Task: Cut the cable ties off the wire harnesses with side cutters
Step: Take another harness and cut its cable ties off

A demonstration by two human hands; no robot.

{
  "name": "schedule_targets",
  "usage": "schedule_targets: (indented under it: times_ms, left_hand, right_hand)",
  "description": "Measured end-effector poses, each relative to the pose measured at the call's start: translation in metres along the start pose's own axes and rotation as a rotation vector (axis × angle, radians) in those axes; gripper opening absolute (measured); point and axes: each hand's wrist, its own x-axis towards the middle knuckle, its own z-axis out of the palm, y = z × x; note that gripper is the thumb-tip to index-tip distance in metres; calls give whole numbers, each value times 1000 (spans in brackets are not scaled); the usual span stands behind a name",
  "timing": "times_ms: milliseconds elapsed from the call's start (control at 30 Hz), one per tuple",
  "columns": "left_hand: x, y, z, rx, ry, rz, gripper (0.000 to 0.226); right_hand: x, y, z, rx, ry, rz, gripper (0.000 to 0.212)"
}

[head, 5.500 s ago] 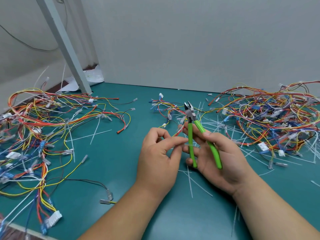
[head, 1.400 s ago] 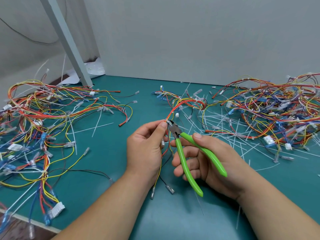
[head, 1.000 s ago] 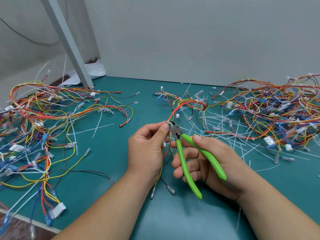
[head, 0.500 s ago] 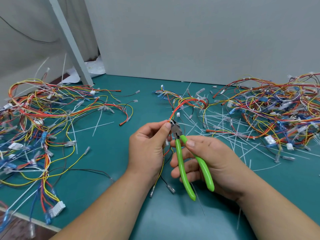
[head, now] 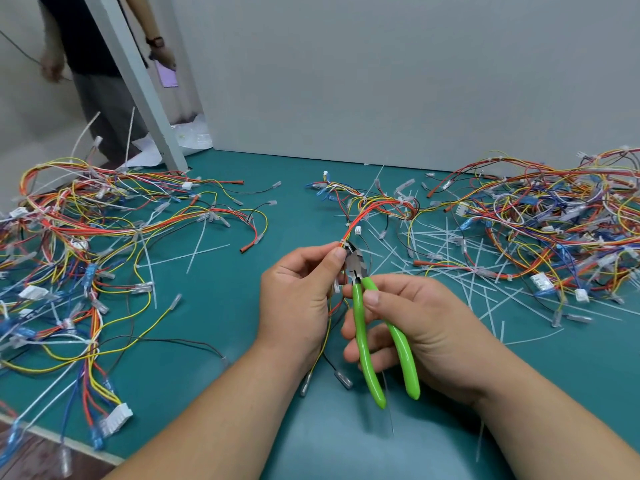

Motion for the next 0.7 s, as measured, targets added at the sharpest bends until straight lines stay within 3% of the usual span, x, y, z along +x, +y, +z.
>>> schedule_targets:
  times_ms: [133, 267, 333, 500, 700]
  left_hand:
    - [0, 1, 1, 9, 11, -10, 6]
    - [1, 2, 1, 24, 12, 2, 9]
    - [0, 3, 1, 51, 2, -3, 10]
    - [-4, 4, 3, 273, -65, 60, 16]
    - [-15, 14, 8, 657, -129, 324, 26]
  right_hand:
    - [3, 2, -1, -10, 8, -23, 27]
    - [7, 4, -5, 43, 118, -114, 22]
    - [9, 3, -11, 135, 145, -159, 36]
    - [13, 3, -19, 123, 62, -196, 41]
    - [18, 3, -27, 146, 46, -198, 39]
